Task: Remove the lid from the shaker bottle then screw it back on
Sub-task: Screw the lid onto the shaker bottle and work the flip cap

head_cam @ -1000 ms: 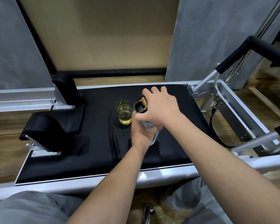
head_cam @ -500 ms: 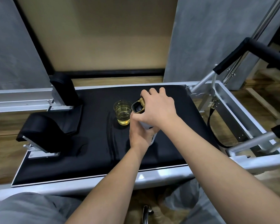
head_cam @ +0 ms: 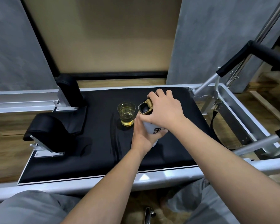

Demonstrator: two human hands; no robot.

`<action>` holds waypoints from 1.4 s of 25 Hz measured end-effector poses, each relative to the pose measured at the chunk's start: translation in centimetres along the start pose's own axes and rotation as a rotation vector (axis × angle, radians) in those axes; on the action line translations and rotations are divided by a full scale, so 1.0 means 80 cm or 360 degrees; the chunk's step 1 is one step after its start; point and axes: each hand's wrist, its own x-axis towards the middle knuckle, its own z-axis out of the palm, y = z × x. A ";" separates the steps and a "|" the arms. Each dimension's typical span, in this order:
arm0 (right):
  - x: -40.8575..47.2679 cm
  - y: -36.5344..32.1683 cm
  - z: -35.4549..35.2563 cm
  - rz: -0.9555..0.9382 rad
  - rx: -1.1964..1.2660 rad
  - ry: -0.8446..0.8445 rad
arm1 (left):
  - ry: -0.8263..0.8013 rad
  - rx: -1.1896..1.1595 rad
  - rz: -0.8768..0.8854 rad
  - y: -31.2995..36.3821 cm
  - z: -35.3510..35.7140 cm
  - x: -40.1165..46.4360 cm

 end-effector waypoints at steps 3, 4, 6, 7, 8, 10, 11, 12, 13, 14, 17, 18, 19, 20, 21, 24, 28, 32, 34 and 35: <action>-0.004 0.014 -0.004 -0.0008 0.0067 0.0062 | -0.0168 0.0253 0.0253 0.006 0.002 0.000; -0.004 0.019 -0.007 -0.0020 0.0086 0.0083 | -0.0196 0.0228 0.0256 0.012 0.014 -0.001; -0.001 0.031 -0.014 -0.0094 0.0136 0.0109 | -0.0093 0.0434 0.0304 0.025 0.029 0.009; 0.001 0.037 -0.017 -0.0141 0.0159 0.0107 | -0.0065 0.0431 0.0354 0.029 0.035 0.017; 0.005 0.043 -0.019 -0.0177 0.0175 0.0102 | -0.0086 0.0249 0.0232 0.035 0.040 0.017; 0.015 0.052 -0.023 -0.0181 0.0207 0.0118 | -0.0074 -0.0028 0.0079 0.046 0.054 0.027; 0.021 0.056 -0.024 -0.0155 0.0226 0.0135 | -0.0032 0.0031 0.0112 0.050 0.063 0.034; 0.027 0.059 -0.025 -0.0124 0.0246 0.0140 | -0.0005 0.0032 0.0125 0.054 0.070 0.041; 0.033 0.062 -0.024 -0.0095 0.0263 0.0130 | -0.0008 -0.0059 0.0007 0.058 0.079 0.049; 0.038 0.065 -0.022 -0.0072 0.0284 0.0108 | -0.0003 -0.0092 -0.0050 0.060 0.087 0.054; 0.047 0.073 -0.010 -0.0034 0.0392 0.0034 | 0.0083 -0.0124 -0.0087 0.056 0.089 0.067; 0.048 0.075 -0.005 -0.0024 0.0419 0.0020 | 0.0127 -0.0044 -0.0031 0.056 0.087 0.064; 0.049 0.075 0.000 -0.0014 0.0435 0.0010 | 0.0193 0.0002 -0.0037 0.054 0.087 0.068; 0.050 0.074 0.003 -0.0005 0.0442 0.0004 | 0.0265 -0.0008 -0.0039 0.057 0.087 0.064; 0.052 0.073 0.006 -0.0001 0.0443 -0.0002 | 0.0274 -0.0151 -0.0067 0.061 0.090 0.061; 0.056 0.067 0.006 -0.0022 0.0458 0.0008 | 0.0272 -0.0354 -0.0177 0.065 0.090 0.066; 0.053 0.064 0.011 -0.0051 0.0569 0.0034 | 0.0256 -0.0454 -0.0163 0.064 0.086 0.063; 0.050 0.074 0.016 -0.0010 0.0648 0.0079 | 0.0246 -0.0385 -0.0111 0.059 0.086 0.067; 0.047 0.079 0.021 0.0011 0.0704 0.0096 | 0.0218 -0.0375 -0.0079 0.053 0.084 0.073; 0.047 0.079 0.023 0.0017 0.0734 0.0107 | 0.0205 -0.0360 -0.0068 0.052 0.086 0.072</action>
